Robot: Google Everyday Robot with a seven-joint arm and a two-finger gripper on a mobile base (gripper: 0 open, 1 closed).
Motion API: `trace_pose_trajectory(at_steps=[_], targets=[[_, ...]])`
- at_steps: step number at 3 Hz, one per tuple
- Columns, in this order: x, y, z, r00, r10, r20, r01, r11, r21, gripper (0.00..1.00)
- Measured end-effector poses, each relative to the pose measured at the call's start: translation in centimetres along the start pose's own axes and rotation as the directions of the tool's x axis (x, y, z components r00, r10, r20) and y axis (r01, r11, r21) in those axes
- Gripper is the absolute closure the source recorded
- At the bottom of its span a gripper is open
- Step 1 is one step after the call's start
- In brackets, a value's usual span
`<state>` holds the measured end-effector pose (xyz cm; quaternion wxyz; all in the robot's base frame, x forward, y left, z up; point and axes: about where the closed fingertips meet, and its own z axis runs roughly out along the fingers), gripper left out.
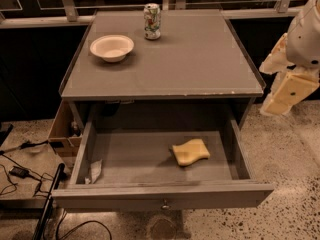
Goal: Pick sponge from top drawer and place on counter
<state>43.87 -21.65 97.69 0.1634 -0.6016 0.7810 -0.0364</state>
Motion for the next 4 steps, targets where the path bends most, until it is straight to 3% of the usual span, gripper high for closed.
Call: trace_pose_trajectory(at_steps=[1, 2, 3, 4], targets=[[0.3, -0.1, 1.7, 0.998, 0.032, 0.046, -0.033, 0.9993, 0.014, 0.62], [0.5, 0.2, 5.9, 0.987, 0.088, 0.135, -0.09, 0.9958, 0.012, 0.85], [1.0, 0.7, 11.5, 0.963, 0.165, 0.214, -0.164, 0.9862, -0.02, 1.0], [1.8, 2.4, 19.0, 0.915, 0.279, 0.292, -0.261, 0.96, -0.101, 1.0]])
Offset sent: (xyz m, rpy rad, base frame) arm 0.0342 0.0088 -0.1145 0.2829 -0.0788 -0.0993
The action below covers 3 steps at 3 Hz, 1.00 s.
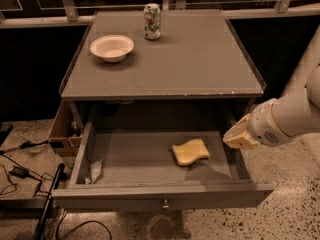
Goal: Pick sponge from top drawer and place on counter
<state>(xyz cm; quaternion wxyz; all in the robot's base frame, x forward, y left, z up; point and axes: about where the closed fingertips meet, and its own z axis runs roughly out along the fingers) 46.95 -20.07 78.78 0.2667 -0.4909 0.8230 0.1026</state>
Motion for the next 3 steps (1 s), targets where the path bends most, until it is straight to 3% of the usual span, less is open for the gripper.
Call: trace_pose_trajectory(at_steps=[1, 3], targets=[[0.0, 0.0, 0.0, 1.0, 0.0, 0.0, 0.0, 1.0, 0.0, 1.0], [0.1, 2.1, 4.7, 0.994, -0.016, 0.109, 0.022, 0.9984, -0.052, 1.0]])
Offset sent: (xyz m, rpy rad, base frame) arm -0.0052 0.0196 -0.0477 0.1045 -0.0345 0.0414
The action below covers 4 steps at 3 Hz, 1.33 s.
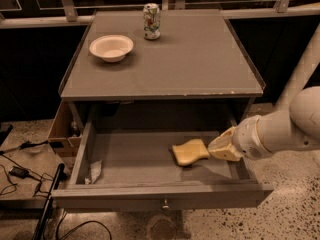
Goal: Pick sponge from top drawer and place on counter
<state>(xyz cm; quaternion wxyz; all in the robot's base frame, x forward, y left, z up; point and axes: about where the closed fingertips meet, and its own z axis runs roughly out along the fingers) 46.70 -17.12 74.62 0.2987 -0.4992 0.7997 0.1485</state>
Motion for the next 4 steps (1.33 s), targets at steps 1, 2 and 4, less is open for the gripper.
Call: trace_pose_trajectory(at_steps=[1, 2, 4], targets=[[-0.3, 1.1, 2.7, 0.998, -0.023, 0.06, 0.025, 0.9992, -0.031, 0.81], [-0.7, 1.7, 4.5, 0.994, -0.058, 0.092, 0.062, 0.9973, -0.04, 0.58], [-0.8, 2.2, 7.3, 0.989, -0.098, 0.107, 0.103, 0.9935, -0.047, 0.3]])
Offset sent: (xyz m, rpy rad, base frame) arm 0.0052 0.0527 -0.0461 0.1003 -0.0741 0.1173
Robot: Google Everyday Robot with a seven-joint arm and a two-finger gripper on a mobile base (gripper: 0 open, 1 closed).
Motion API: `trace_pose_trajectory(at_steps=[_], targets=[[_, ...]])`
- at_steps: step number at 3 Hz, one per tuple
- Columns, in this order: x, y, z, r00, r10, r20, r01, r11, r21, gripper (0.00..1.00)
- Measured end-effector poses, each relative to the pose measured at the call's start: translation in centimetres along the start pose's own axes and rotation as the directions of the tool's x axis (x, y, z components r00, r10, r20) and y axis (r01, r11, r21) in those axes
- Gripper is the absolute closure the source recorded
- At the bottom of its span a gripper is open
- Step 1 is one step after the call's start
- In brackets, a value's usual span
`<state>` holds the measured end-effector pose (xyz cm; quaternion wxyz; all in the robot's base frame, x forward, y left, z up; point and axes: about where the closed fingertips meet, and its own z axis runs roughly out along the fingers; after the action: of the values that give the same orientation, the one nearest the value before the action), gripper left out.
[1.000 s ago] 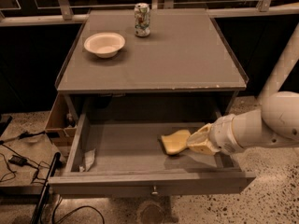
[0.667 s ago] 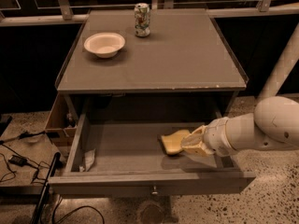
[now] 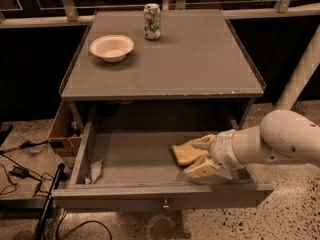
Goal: Pick sponge from top drawer and place on counter
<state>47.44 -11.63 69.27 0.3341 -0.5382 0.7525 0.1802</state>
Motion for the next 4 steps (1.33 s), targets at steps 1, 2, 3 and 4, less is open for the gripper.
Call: trace_pose_trajectory(at_steps=[1, 2, 3, 4], targets=[[0.2, -0.1, 1.2, 1.0, -0.008, -0.001, 0.008, 1.0, 0.0, 0.25], [0.4, -0.5, 2.7, 1.0, -0.006, 0.0, 0.006, 1.0, 0.008, 0.25], [0.5, -1.3, 3.5, 1.0, 0.003, -0.005, -0.003, 0.9998, 0.018, 0.25], [0.5, -2.0, 3.7, 1.0, 0.009, -0.012, -0.009, 0.9996, 0.027, 0.24]])
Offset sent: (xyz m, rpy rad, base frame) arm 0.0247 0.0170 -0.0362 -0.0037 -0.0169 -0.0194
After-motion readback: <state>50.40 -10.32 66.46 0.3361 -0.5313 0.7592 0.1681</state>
